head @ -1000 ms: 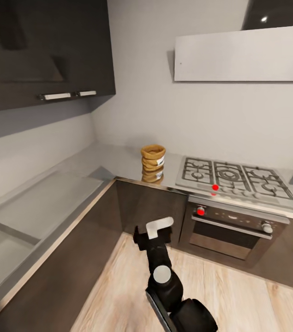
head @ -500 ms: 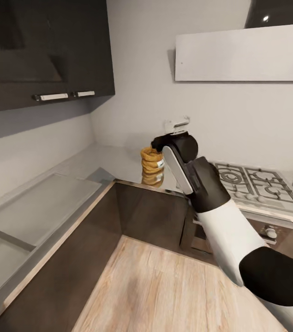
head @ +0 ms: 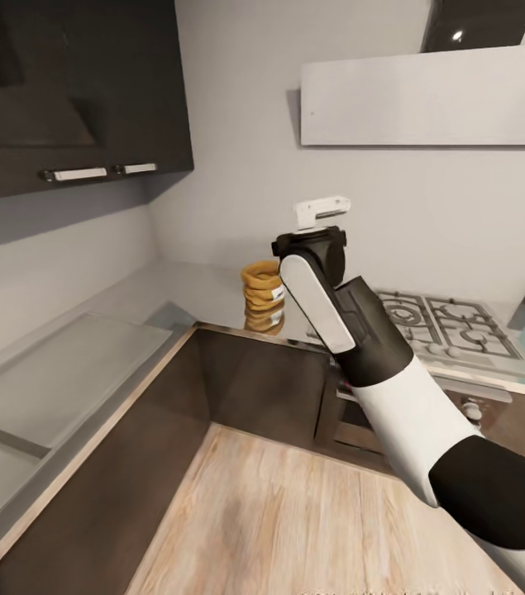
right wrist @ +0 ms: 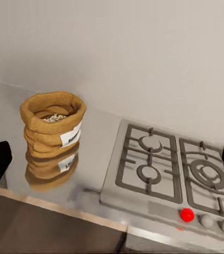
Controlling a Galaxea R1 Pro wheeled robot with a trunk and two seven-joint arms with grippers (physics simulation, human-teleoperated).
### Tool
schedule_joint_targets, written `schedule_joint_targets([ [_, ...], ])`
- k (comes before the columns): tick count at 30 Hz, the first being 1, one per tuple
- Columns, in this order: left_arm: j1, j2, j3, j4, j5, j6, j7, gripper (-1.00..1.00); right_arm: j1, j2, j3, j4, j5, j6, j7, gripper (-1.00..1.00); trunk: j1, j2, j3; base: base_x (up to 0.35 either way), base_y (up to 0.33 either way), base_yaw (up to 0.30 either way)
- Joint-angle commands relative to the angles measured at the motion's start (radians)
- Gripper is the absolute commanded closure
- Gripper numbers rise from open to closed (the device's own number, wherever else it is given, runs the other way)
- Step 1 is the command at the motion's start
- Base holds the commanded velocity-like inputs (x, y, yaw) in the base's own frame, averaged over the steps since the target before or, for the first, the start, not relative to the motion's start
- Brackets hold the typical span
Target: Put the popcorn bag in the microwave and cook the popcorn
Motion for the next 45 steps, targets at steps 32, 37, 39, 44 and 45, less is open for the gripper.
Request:
schedule_joint_targets([
  [32, 0.000, 0.003, 0.005, 0.000, 0.002, -0.003, -0.002, -1.00, 0.009, 0.000, 0.424, -0.044, -0.548, -0.313, -0.218, -1.00, 0.001, -0.002, -0.002, 0.000, 0.115, -0.170],
  [37, -0.003, 0.003, 0.005, 0.000, 0.001, -0.003, -0.002, -1.00, 0.020, 0.000, 0.425, -0.057, -0.548, -0.313, -0.218, -1.00, 0.001, -0.002, -0.002, 0.181, 0.004, 0.000],
  [39, -0.003, 0.003, 0.005, 0.000, 0.002, -0.003, -0.002, -1.00, 0.022, 0.000, 0.425, -0.058, -0.547, -0.313, -0.218, -1.00, 0.001, -0.002, -0.002, 0.332, 0.000, 0.000],
  [44, -0.003, 0.003, 0.004, 0.000, 0.001, -0.003, -0.002, -1.00, 0.024, 0.000, 0.425, -0.058, -0.547, -0.313, -0.217, -1.00, 0.001, -0.002, -0.002, 0.341, 0.000, 0.000],
  [45, -0.003, 0.003, 0.004, 0.000, 0.001, -0.003, -0.002, -1.00, 0.024, 0.000, 0.425, -0.058, -0.547, -0.313, -0.217, -1.00, 0.001, -0.002, -0.002, 0.343, 0.000, 0.000],
])
